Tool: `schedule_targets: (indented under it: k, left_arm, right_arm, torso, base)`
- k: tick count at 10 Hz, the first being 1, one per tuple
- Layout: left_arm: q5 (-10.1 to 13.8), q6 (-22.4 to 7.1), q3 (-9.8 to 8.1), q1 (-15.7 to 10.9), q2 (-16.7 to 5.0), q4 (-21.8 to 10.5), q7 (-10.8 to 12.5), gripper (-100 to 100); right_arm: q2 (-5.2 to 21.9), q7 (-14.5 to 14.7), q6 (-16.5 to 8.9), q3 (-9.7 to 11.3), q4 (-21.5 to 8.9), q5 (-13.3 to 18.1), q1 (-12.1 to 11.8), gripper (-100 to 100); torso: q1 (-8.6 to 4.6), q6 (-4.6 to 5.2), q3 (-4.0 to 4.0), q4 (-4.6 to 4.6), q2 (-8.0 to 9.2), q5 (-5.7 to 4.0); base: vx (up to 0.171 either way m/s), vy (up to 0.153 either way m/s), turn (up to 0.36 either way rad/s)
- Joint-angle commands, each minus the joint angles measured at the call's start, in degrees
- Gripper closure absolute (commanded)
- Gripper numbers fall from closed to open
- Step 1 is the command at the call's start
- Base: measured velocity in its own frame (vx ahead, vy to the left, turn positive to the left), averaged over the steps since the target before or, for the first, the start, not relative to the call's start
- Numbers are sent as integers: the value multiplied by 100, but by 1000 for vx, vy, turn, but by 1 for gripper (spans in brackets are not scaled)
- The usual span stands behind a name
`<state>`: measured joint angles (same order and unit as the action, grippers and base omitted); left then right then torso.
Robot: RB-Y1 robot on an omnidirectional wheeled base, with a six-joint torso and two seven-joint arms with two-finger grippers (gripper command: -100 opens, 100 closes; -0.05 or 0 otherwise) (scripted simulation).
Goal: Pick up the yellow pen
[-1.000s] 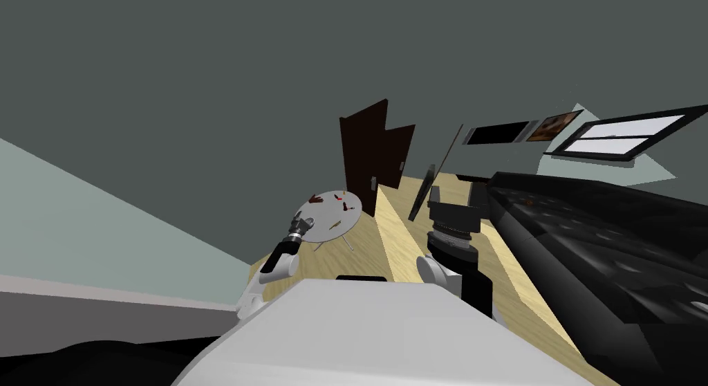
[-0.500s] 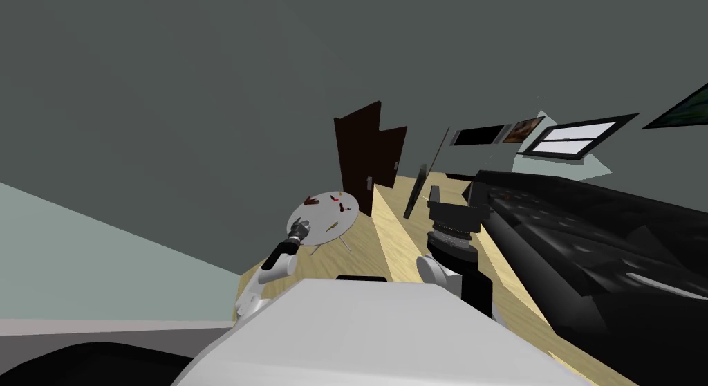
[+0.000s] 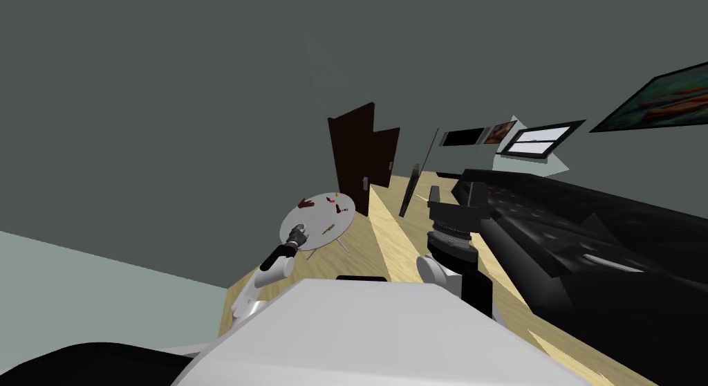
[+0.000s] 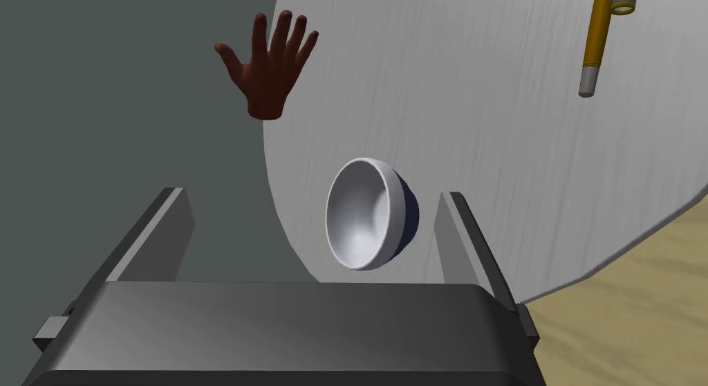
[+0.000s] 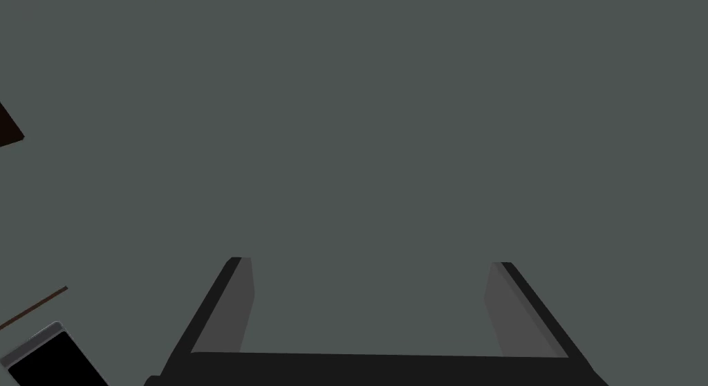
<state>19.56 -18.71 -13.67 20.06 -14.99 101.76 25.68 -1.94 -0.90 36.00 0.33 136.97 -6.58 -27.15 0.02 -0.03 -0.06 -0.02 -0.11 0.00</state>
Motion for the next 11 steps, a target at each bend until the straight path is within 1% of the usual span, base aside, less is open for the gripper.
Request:
schedule_targets:
  k: [1,2,3,4,5,6,7,8,9,10,11]
  left_arm:
    - [66,-286,-93,-113,-31,-274,107,-100]
    - [66,-393,-93,-113,-31,-274,107,-100]
    - [146,-622,-162,-154,-80,-490,199,-100]
    - [146,-665,-162,-154,-80,-510,199,-100]
    - [222,-911,-233,-194,-130,-718,284,-100]
    - [222,-935,-233,-194,-130,-751,284,-100]
    - [292,-1202,-304,-232,-180,-941,365,-100]
    - [357,-1338,-375,-268,-228,-1133,440,-100]
    - [357,-1465,-375,-268,-228,-1244,440,-100]
    - [357,-1465,-375,-268,-228,-1244,440,-100]
    - [418,-1724,-447,-303,-275,-1400,510,-100]
  right_arm:
    - [0,0,0,0,0,0,0,0]
    - [0,0,0,0,0,0,0,0]
    - [0,0,0,0,0,0,0,0]
    - [0,0,0,0,0,0,0,0]
    - [0,0,0,0,0,0,0,0]
    - [0,0,0,0,0,0,0,0]
    - [0,0,0,0,0,0,0,0]
    - [0,0,0,0,0,0,0,0]
    - [0,0,0,0,0,0,0,0]
    - [0,0,0,0,0,0,-1,0]
    - [0,0,0,0,0,0,-1,0]
  torso:
    - [0,0,0,0,0,0]
    - [-1,3,-2,-1,-4,0]
    - [-1,-1,-2,-1,-3,0]
    - [-1,2,-5,-2,-9,0]
    - [-1,-1,-5,-2,-7,0]
    - [-2,2,-5,-2,-10,0]
    - [-2,-1,-5,-2,-8,-1]
    - [-3,1,-7,-3,-12,-1]
    - [-2,3,-15,-5,-27,-1]
    - [1,-3,-14,-6,-23,0]
    - [-3,-3,-6,-3,-10,-1]
  base:
    - [35,-1,-173]
    - [31,1,-91]
    - [52,0,-162]
    - [43,2,-88]
    - [49,-3,-180]
    - [43,0,-96]
    - [59,-7,-174]
    - [106,0,-304]
    - [86,12,-116]
    - [35,3,29]
    - [61,-10,-157]
